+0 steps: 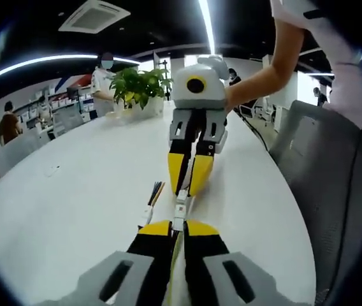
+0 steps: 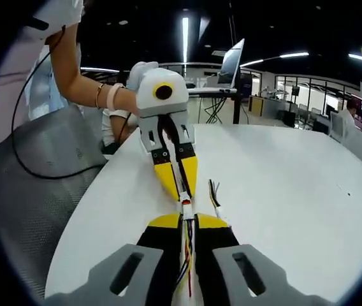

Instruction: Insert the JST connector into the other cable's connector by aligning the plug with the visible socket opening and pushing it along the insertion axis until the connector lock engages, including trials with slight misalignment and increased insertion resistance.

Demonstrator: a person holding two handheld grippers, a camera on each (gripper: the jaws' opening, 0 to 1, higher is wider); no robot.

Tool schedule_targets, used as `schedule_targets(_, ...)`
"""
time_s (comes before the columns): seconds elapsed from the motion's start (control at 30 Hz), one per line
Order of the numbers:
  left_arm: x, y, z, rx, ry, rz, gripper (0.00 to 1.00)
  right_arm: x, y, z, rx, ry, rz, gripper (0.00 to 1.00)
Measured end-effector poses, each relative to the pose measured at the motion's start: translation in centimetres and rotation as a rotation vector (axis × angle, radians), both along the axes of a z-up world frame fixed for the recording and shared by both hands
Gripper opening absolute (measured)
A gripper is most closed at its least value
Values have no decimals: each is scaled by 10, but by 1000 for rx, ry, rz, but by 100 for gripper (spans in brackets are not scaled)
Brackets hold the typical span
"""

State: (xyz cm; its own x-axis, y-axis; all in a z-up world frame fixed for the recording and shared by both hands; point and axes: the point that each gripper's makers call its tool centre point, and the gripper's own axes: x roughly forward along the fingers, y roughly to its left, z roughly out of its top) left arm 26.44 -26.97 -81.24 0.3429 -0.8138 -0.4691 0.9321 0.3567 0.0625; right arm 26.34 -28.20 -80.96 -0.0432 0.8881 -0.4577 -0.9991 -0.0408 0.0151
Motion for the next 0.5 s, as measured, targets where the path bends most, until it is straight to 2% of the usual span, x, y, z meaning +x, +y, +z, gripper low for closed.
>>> schedule_targets(0.1, 7, 3, -3, 0, 5, -1, 0, 0, 1, 0, 0, -3, 7, 3)
schedule_targets(0.5, 8, 2, -5, 14, 4, -13, 0, 0, 0, -5, -24, -4, 15, 3)
